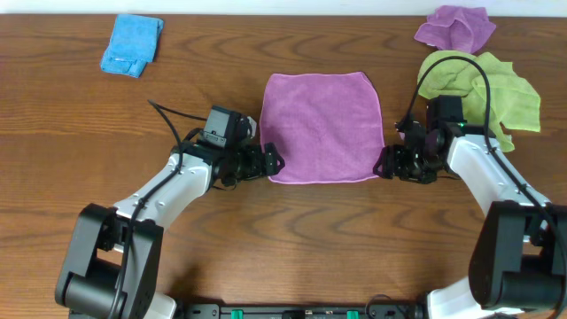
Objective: Fold the cloth
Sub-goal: 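Grasp the cloth's bottom corners with the left and right grippers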
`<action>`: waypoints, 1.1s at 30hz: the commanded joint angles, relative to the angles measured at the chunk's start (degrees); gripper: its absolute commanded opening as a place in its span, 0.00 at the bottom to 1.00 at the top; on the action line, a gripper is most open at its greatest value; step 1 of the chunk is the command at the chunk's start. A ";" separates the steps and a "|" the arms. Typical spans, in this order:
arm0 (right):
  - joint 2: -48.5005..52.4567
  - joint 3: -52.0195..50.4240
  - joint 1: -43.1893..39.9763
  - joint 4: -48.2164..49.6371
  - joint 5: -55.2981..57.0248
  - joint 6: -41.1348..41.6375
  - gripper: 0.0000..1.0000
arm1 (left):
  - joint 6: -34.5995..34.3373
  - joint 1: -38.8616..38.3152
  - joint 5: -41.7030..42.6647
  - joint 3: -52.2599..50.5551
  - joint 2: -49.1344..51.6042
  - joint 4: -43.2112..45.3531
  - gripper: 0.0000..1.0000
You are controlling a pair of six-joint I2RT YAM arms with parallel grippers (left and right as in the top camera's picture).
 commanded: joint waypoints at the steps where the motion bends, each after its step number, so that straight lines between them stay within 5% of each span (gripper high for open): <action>1: 0.44 0.07 -0.46 0.15 -2.03 -1.07 0.58 | -1.18 -1.16 -0.50 -0.35 0.79 0.33 0.89; 15: 2.45 -0.15 -0.46 0.20 -2.01 -1.49 0.54 | -6.51 -2.10 0.92 -0.35 6.14 2.89 0.77; 22: 5.27 -0.15 -0.46 1.05 -2.21 -1.44 0.44 | -7.56 -2.10 1.07 -0.33 6.14 3.50 0.47; 29: 5.27 -0.15 -0.46 2.86 -2.23 -1.20 0.24 | -8.20 -2.10 1.09 -0.33 6.14 5.79 0.07; 33: 5.27 -0.15 -0.46 3.63 -2.86 0.04 0.08 | -9.05 -1.99 1.11 -0.33 6.14 6.71 0.06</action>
